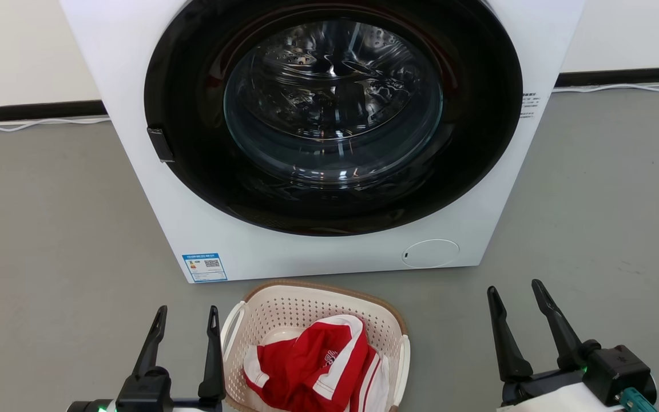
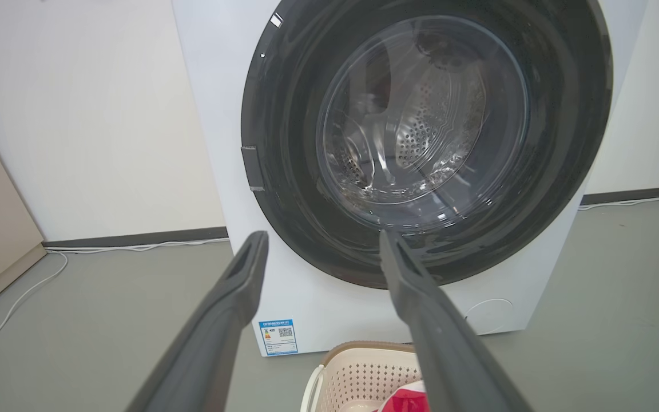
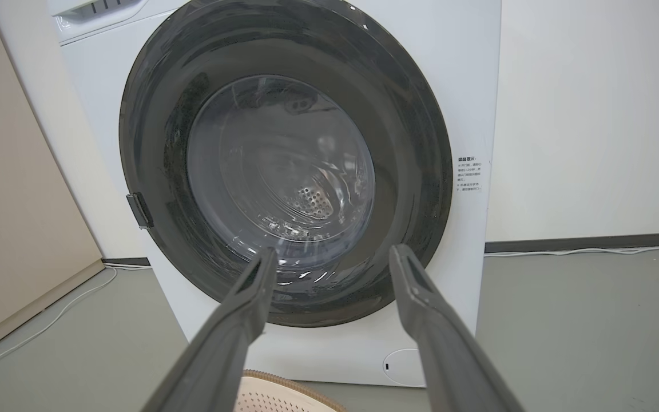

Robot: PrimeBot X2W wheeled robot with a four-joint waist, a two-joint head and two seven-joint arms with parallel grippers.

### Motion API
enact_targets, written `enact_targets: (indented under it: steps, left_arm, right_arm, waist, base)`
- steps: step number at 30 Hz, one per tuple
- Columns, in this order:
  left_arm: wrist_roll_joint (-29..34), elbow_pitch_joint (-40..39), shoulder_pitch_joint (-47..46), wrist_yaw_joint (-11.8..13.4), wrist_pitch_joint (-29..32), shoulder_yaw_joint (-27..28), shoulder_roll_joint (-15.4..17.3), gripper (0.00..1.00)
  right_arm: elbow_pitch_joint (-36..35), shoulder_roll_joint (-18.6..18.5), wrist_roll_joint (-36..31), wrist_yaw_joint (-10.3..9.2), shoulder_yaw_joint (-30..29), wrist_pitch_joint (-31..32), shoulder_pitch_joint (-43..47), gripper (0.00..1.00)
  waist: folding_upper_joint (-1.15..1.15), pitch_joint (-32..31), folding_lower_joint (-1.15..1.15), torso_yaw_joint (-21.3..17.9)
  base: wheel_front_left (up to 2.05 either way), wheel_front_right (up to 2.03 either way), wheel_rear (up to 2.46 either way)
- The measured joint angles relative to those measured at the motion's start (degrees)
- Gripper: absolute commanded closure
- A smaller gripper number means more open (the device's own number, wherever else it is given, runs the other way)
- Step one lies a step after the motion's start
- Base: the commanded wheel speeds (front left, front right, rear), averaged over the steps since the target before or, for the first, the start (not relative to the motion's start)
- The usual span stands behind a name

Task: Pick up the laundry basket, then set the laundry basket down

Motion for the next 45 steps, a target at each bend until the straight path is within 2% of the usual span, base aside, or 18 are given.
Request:
enact_targets:
  steps: [29, 32, 34, 45]
  left_arm:
    - [-1.22, 3.39, -0.11, -1.52, 0.00, 0.67, -0.74, 0.00]
    - [-1.23, 3.67, -0.49, -2.00, 0.00, 0.68, -0.82, 0.00]
    - [-1.59, 4.13, -1.18, -2.01, 0.00, 0.69, -0.89, 0.00]
    - [-2.76, 7.84, -6.46, -3.12, 0.00, 0.85, -1.14, 0.00]
  right_arm:
    - [2.42, -0.01, 1.72, 0.00, -1.27, 0.00, -0.38, 0.00]
    - [3.94, -0.01, 2.37, 0.00, -1.83, -0.01, -0.86, 0.00]
    - [6.20, -0.03, 7.11, 0.00, -2.75, -0.02, -2.29, 0.00]
    - [13.32, -0.24, 6.19, 0.00, -2.45, -0.05, -9.11, 0.00]
  waist:
    - [0.00, 1.75, 0.00, 0.08]
    - [0.00, 2.58, 0.00, 0.21]
    - [0.00, 3.62, 0.00, 0.36]
    - [0.00, 10.05, 0.00, 0.64]
  base:
    - [0.00, 0.00, 0.00]
    - [0.00, 0.00, 0.00]
    - [0.00, 0.00, 0.00]
    - [0.00, 0.00, 0.00]
